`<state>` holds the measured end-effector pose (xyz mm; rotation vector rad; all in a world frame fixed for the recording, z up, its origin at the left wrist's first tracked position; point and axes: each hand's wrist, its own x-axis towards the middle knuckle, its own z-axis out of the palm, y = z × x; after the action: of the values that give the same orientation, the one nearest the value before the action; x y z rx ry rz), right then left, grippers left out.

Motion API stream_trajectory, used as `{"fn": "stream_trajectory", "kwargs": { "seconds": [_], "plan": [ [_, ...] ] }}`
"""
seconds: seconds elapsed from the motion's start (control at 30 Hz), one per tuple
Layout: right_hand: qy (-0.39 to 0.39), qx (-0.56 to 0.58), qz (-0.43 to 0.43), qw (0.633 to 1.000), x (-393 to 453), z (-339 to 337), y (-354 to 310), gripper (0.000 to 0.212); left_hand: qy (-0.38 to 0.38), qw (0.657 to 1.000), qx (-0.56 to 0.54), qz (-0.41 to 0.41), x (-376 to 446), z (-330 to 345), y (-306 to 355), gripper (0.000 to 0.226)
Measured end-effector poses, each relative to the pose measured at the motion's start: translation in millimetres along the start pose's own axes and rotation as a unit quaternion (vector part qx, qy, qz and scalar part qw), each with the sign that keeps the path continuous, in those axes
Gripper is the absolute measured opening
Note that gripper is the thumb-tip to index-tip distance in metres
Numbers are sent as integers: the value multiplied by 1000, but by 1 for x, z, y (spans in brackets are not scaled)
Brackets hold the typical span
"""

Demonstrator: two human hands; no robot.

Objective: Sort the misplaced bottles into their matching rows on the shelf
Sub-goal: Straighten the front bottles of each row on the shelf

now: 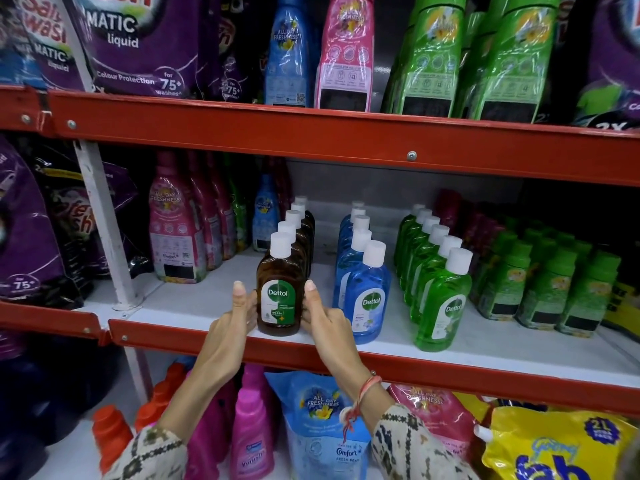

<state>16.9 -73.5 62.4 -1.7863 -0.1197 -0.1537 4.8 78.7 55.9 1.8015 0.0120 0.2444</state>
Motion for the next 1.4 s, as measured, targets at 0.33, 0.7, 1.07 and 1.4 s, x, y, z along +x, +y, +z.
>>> {"fn": "stream_trajectory", "kwargs": {
  "seconds": [0.33, 0.7, 1.07, 1.4],
  "plan": [
    [5, -48, -60, 997, -11, -13, 2, 82, 54, 997, 55, 14, -11, 6, 1, 104],
    [270, 10, -60, 961, -26, -81, 26, 40, 62, 988, -92, 107, -47, 77, 19, 69],
    [104, -29, 59, 992, -5, -98, 17, 79, -116, 991, -59, -31, -25, 110, 33, 113],
    [102, 1, 44, 994, -13, -96, 23, 96, -70, 990, -116, -47, -15, 92, 42, 128]
  ]
}}
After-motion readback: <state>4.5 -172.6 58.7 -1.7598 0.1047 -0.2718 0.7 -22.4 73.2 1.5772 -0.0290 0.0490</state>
